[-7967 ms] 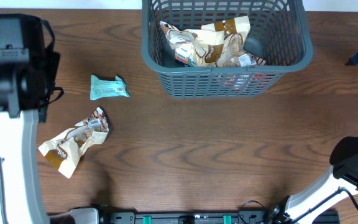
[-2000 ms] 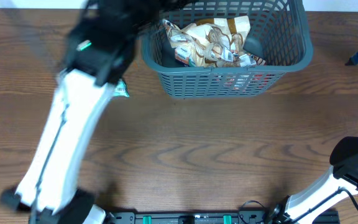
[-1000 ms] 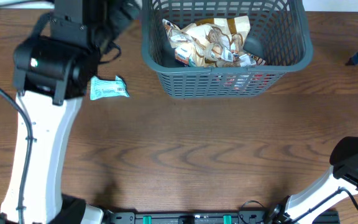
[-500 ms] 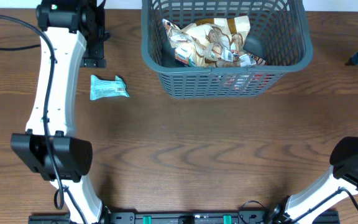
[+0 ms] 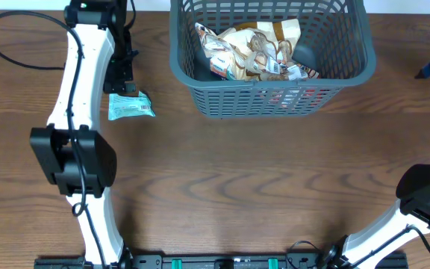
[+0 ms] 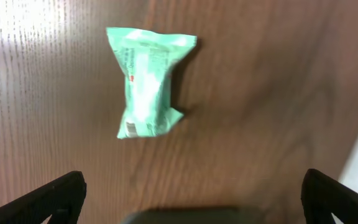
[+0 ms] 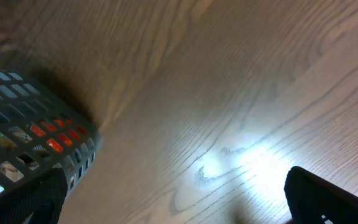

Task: Pack container
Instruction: 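Lower the left gripper onto the light-blue packet and grasp it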

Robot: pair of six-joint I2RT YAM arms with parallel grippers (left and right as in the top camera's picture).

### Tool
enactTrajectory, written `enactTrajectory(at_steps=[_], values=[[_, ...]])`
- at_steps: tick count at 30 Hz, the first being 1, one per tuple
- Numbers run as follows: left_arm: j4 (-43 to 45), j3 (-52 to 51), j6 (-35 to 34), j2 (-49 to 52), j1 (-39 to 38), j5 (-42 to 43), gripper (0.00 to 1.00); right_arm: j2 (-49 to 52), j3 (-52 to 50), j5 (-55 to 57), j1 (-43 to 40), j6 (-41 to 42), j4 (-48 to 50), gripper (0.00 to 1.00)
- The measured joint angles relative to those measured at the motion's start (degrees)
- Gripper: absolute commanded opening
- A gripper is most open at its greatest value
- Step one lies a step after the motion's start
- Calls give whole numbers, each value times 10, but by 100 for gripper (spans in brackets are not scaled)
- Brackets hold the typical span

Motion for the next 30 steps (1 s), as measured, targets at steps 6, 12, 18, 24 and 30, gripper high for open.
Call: enactTrajectory(at_steps=[6,12,18,24,30], values=[[-21,0,-5,25,7,4,99,0,0,0,0,0,0,99],[-40,0,7,41,21,12,99,0,0,0,0,0,0,99],[-18,-18,43,49,24,19,99,0,0,0,0,0,0,99],[19,-47,87,50,23,38,99,0,0,0,0,0,0,99],[21,-83,99,50,23,43,98,0,0,0,0,0,0,99]])
